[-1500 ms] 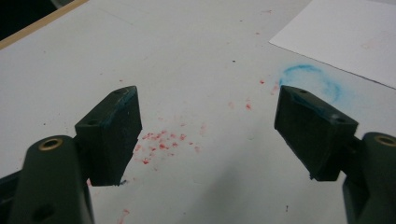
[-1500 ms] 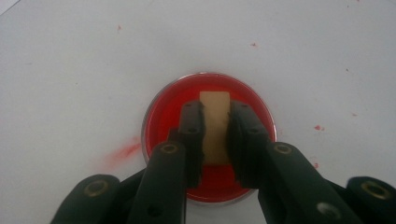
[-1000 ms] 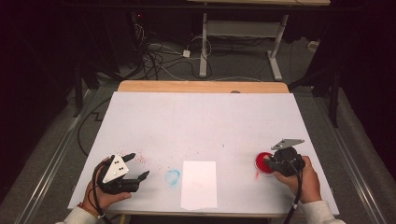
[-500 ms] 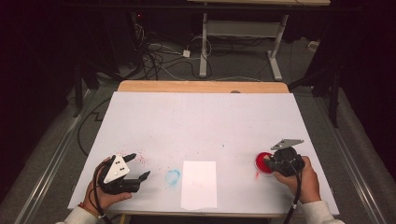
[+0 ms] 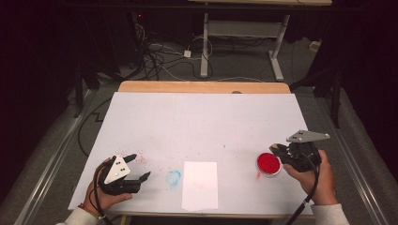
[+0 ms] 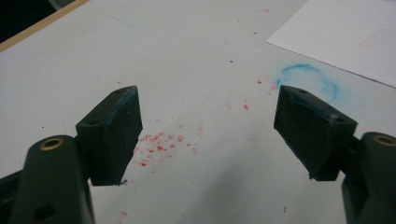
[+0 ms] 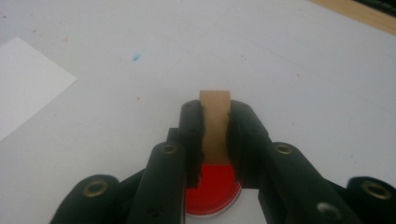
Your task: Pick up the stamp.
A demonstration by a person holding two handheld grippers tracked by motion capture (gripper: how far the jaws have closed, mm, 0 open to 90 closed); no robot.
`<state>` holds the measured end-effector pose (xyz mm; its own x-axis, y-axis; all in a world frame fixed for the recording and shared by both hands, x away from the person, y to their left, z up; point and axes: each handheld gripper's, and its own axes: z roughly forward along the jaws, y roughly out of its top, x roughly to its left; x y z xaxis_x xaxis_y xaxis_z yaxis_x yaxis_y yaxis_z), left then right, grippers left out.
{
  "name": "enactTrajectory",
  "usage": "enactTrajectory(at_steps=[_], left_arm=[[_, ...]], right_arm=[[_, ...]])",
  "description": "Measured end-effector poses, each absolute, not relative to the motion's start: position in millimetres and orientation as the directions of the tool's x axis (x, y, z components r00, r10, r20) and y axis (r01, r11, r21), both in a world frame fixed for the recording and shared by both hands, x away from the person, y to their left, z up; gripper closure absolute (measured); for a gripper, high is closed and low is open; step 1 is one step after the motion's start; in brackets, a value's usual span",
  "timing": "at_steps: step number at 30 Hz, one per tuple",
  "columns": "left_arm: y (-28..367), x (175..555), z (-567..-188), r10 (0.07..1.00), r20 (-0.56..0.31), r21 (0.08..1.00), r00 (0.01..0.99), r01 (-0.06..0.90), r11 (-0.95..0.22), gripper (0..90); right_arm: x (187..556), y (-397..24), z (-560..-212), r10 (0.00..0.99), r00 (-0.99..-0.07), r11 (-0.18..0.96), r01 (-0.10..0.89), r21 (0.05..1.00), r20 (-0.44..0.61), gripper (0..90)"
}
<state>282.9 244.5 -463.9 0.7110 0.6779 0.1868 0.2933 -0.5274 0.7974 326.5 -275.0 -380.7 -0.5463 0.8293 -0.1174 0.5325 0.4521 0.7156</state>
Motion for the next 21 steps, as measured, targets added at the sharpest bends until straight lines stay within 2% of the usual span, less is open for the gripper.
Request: enactTrajectory(at_steps=[9, 21], left_arm=[[244.0, 283.4, -464.1, 0.673, 0.188, 0.793, 0.715, 0.294, -0.534, 22.7], [244.4, 282.9, -463.9, 0.67, 0.193, 0.789, 0.717, 0.293, -0.54, 22.7]], right_arm=[[320.6, -273.1, -371.7, 0.822, -0.556, 0.46, 0.513, 0.725, -0.128, 76.3], [330.9, -268.2, -397.7, 0.814, -0.564, 0.504, 0.564, 0.654, -0.142, 76.3]])
